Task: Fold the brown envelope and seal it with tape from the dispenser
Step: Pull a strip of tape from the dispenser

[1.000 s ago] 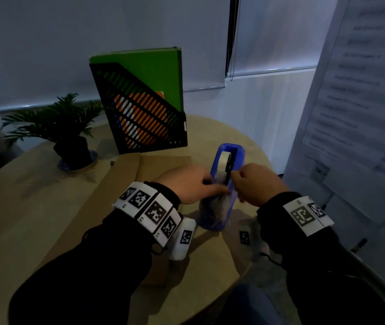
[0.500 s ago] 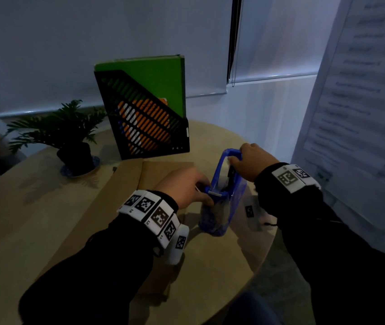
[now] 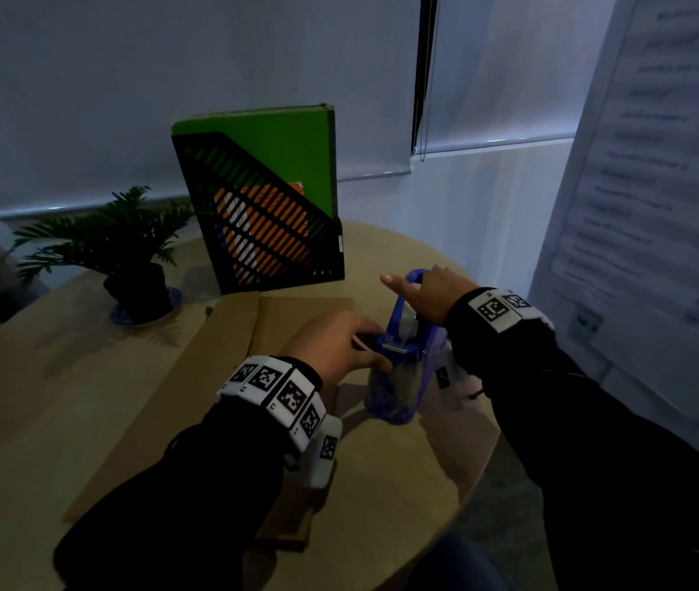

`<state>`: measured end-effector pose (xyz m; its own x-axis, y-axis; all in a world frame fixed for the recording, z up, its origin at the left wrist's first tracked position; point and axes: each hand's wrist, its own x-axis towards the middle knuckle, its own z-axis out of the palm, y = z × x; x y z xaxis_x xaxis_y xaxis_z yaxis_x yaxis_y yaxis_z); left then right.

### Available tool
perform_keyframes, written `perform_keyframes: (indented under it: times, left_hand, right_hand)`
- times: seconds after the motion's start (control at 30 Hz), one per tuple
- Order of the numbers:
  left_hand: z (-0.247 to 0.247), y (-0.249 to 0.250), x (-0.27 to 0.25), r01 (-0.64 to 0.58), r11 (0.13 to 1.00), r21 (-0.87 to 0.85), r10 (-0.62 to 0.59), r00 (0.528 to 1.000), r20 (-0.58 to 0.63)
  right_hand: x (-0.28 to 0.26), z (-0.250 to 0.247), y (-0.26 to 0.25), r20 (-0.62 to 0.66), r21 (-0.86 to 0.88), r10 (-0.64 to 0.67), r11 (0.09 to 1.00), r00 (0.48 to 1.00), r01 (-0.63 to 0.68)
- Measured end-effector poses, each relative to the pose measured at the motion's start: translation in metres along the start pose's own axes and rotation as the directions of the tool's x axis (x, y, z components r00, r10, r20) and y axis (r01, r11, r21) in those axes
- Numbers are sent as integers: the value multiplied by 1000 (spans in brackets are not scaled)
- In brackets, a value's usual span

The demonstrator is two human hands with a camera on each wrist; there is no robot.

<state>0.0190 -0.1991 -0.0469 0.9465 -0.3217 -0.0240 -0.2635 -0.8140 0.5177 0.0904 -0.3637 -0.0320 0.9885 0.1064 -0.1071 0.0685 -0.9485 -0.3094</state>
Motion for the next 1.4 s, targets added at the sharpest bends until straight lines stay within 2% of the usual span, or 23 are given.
perform_keyframes:
  times: [0.07, 0.3, 0.43, 0.5, 0.67, 1.07, 1.4]
  left_hand:
    - [1, 0, 1, -1, 1000, -32, 1, 1000, 8]
    - [5, -7, 0, 56, 956, -289, -41, 997, 59]
    - [7, -3, 0, 195, 841, -505, -148, 980, 132]
    - [8, -1, 3, 236, 796, -558, -193, 972, 135]
    - [17, 3, 7, 231, 778, -584, -203, 973, 114]
    - [30, 5, 7, 208, 671, -711, -229, 971, 68]
    - [32, 18, 11, 260, 498, -828, -333, 938, 94]
  right_hand:
    - [-2, -4, 1, 23, -25, -3, 1000, 1000, 3]
    - [7, 9, 15, -41, -97, -54, 994, 998, 50]
    - [8, 6, 14, -33, -139, -68, 988, 997, 63]
    - [9, 6, 14, -36, -156, -68, 986, 997, 61]
    - [9, 9, 14, -48, -179, -66, 982, 997, 56]
    - [8, 9, 16, -47, -192, -73, 979, 996, 63]
    - [12, 11, 17, -47, -170, -51, 985, 998, 42]
